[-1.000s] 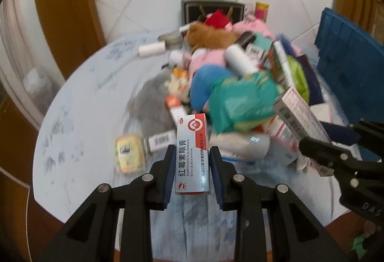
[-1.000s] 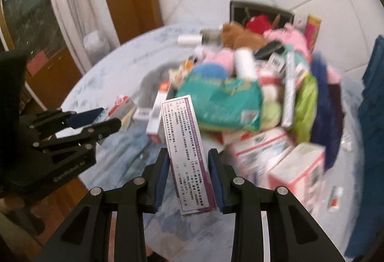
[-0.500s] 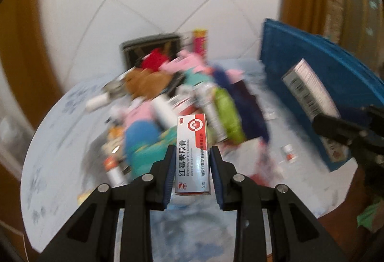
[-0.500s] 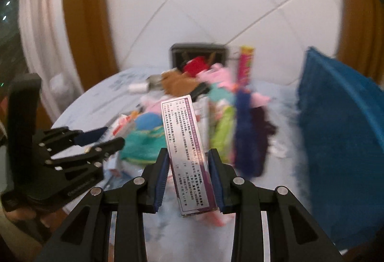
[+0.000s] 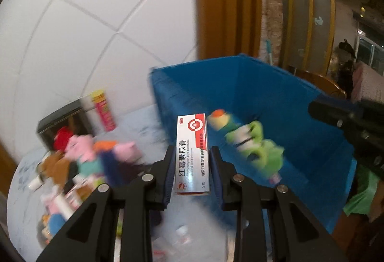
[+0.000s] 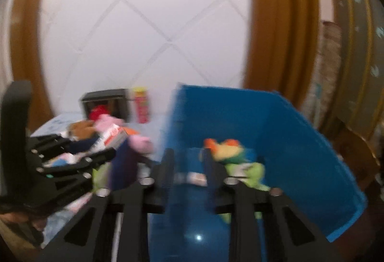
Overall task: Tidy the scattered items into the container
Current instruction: 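Open both tools over the crate to drop the two medicine boxes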
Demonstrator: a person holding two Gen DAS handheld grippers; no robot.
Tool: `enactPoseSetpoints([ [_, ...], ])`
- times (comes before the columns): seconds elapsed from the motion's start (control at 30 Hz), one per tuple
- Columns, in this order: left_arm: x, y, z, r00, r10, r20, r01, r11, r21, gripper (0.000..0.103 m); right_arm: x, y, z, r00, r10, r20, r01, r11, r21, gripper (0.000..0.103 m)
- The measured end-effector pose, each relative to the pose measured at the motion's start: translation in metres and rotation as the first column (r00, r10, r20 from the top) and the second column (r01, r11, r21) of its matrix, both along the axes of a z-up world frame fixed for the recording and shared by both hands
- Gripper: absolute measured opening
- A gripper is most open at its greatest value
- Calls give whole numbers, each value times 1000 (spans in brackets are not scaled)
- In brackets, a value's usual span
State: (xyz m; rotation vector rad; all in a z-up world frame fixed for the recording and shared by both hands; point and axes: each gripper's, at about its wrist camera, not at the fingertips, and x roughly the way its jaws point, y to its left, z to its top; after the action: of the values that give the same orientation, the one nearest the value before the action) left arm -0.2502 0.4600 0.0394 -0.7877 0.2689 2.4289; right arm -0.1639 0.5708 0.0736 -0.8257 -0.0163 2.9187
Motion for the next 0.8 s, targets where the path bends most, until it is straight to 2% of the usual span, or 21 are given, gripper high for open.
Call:
enactPoseSetpoints([
  [0.1,-12,58,2,1000,-13,13,13,999,-31,28,-15,59,-1,999,-35,24,36,997,-64,16],
  [0.23,-24,90,-5,1000,7,29,-5,998,-55,27,-33,97,-17,998,-21,66,28,993,-115,16],
  [0.37,-28,70,-6,997,68,34,-67,997,-36,27,-37,108,-30,997,36,73,-23,985,-173,17],
  [0.57,-24,16,-1,988,151,14,-151,988,-25,27,-47,74,-27,992,126,21,-118,969,-215,21],
  [0.67,-24,19,2,992,124,8,-124,991,-50,27,-45,68,-30,995,95,28,-86,972,-218,21],
  [0.8,-20,45,-1,998,40,42,-37,997,-62,27,-36,76,-40,998,8,64,5,977,-214,22],
])
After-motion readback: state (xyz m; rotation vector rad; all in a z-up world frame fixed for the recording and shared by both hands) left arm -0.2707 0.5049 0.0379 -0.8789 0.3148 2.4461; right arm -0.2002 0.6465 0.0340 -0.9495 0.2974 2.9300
